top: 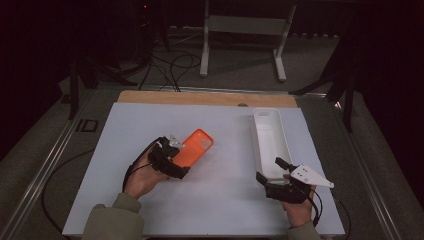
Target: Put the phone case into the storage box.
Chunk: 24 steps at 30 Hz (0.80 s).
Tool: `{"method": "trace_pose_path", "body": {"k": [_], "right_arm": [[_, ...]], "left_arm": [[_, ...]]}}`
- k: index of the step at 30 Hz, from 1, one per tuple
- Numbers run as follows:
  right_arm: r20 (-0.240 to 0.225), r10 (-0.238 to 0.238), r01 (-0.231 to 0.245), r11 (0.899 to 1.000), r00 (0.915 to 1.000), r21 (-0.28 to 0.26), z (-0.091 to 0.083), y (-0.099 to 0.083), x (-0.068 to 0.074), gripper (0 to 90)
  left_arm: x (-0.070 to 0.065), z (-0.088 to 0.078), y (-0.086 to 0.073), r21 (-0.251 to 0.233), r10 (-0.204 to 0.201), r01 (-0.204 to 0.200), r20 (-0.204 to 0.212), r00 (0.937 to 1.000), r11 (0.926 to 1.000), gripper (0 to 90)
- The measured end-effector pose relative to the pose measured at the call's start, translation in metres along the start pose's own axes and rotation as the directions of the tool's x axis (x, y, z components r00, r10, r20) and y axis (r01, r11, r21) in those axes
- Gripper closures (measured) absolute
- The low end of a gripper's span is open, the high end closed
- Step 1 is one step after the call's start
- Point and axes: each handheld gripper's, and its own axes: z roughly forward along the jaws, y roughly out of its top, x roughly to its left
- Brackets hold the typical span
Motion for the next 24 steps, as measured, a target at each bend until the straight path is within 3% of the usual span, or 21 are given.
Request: {"method": "trace_pose_path", "body": {"k": [12,24], "right_arm": [[-0.030,0.010,-0.010,1.000,0.9995,0.019,0.008,0.011,-0.003,10.5],[-0.101,0.041,-0.037,0.999,0.9941,0.034,0.024,0.024,-0.002,10.3]], "left_arm": [[-0.012,-0.015,0.012,-0.048,0.050,-0.050,-0.014,0.9987,0.9976,16.7],[-0.020,-0.023,0.016,-0.079,0.093,-0.095,-0.031,0.9952,0.9923,16.7]]}}
